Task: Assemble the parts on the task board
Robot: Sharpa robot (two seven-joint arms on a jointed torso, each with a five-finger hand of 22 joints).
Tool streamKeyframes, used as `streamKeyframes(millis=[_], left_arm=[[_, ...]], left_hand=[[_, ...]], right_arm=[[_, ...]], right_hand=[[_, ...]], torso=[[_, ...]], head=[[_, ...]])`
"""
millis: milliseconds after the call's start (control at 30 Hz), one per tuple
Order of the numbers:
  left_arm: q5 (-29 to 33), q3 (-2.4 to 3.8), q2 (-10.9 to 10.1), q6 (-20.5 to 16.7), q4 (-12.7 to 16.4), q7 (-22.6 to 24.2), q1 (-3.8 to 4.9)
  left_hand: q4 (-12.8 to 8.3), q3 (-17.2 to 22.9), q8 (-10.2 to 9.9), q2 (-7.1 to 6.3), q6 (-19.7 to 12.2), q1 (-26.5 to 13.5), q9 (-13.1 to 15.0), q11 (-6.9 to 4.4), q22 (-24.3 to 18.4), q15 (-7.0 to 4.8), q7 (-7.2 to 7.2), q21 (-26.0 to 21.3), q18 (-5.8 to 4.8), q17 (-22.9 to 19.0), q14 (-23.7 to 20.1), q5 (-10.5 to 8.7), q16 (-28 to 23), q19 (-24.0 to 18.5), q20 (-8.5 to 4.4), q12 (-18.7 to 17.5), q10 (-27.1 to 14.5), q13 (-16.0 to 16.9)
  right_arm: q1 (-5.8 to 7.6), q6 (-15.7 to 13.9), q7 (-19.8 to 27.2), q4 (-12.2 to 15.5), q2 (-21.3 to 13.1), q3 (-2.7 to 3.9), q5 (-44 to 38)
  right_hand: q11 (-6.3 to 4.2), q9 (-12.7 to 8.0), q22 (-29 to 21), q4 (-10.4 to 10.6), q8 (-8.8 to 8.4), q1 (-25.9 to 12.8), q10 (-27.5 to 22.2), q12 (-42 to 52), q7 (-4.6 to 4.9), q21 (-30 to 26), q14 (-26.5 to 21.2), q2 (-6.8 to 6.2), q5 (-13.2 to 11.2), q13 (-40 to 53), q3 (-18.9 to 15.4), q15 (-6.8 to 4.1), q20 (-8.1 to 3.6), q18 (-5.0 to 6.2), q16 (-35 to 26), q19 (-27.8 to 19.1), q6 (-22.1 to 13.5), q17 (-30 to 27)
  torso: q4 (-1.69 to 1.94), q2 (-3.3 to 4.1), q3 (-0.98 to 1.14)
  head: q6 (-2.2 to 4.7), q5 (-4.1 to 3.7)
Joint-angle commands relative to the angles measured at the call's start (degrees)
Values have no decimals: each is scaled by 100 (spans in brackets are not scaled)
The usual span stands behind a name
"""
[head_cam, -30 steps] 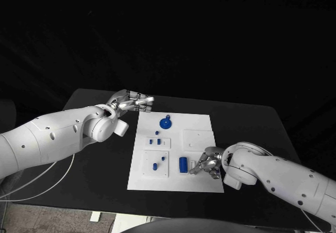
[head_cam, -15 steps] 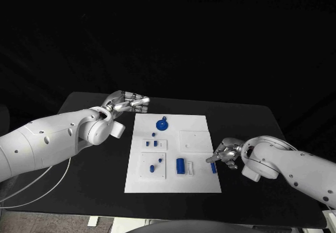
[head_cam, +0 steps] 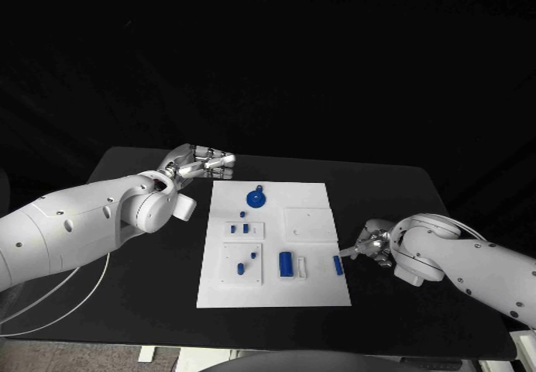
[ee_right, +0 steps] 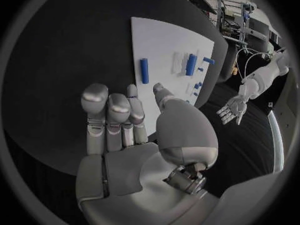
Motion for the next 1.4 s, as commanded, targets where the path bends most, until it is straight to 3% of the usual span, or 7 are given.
streamKeyframes(millis=[33, 467, 667, 833, 967, 1233, 1400], left_arm=[[56, 3, 4, 89, 24, 93, 2], [57, 2, -13, 152, 35, 87, 2], [57, 1, -34, 142, 36, 72, 3], [57, 0, -47, 131, 23, 65, 3], [57, 0, -46, 131, 21, 62, 3], [57, 0, -56, 133, 23, 49, 3], [57, 0, -69, 134, 21, 36, 3]], left_hand=[[-5, 25, 1, 43, -17, -15, 7, 21, -7, -2, 17, 11, 55, -5, -3, -2, -26, 17, 7, 8, -20, 7], [-11, 10, 3, 66, -12, -28, 8, 24, -9, 0, 16, 9, 59, -5, -8, -11, -26, 14, 11, 8, -17, 7], [-13, 13, 4, 83, -8, -24, 8, 22, -8, -2, 16, 9, 60, -5, -8, -8, -26, 16, 11, 9, -12, 7], [-27, 2, 4, 94, -5, -21, 8, 23, -9, -1, 14, 9, 60, -5, -7, -10, -26, 16, 11, 9, -11, 7], [-27, 2, 4, 94, -5, -21, 8, 23, -9, -1, 14, 9, 60, -5, -7, -10, -26, 16, 11, 9, -11, 7], [-29, -5, 4, 116, -8, -25, 8, 24, -9, 0, 15, 10, 61, -5, -7, -5, -26, 17, 11, 8, -14, 7], [-30, -7, 4, 123, -9, -27, 8, 24, -9, -1, 16, 10, 61, -5, -7, 0, -26, 18, 11, 8, -15, 7]], right_arm=[[-3, 111, -383, -56, 67, -6, -354], [-37, 362, -370, -301, 371, -112, -330], [-42, 578, -344, -353, 440, -211, -306], [-50, 673, -321, -374, 485, -264, -301], [-58, 628, -302, -388, 525, -282, -307], [-94, 312, -226, -431, 587, -297, -350], [-103, 72, -154, -447, 597, -299, -330]], right_hand=[[37, 21, 194, 154, 0, 24, -34, -32, 13, -1, 3, -111, -52, -13, 32, 49, 36, 12, 2, 319, -50, -3], [80, -215, 173, 391, -1, 57, -83, -72, 79, -53, -4, -249, -106, -41, -32, 77, 63, 34, -30, 314, -254, -21], [82, -233, 173, 386, 0, 72, -88, -72, 81, -60, -5, -265, -110, -40, -49, 78, 65, 32, -35, 314, -260, -21], [82, -266, 179, 155, 2, 211, -94, -74, 83, -64, -6, -244, -101, -41, -44, 80, 66, 27, -40, 313, -232, -11], [77, -277, 190, -169, -2, 248, -85, -56, 75, -60, -2, -88, -63, -34, 8, 77, 66, 23, -39, 315, -158, -1], [25, -317, 202, -1005, -1, 289, -59, -27, -1, -57, 4, 608, 150, -25, 209, 55, 48, 3, -46, 317, 7, -7], [4, -311, 204, -1347, 0, 231, -46, -22, -40, -57, 7, 843, 246, -24, 583, 43, 35, -14, -54, 317, 103, -19]], torso=[[14, -1, -4], [11, 2, -1], [8, 2, 2], [1, -5, 1], [3, -4, 0], [5, -3, -3], [2, -5, -3]], head=[[-9, -7], [-63, 13], [-76, 30], [-87, 31], [-84, 27], [-87, 37], [-89, 51]])
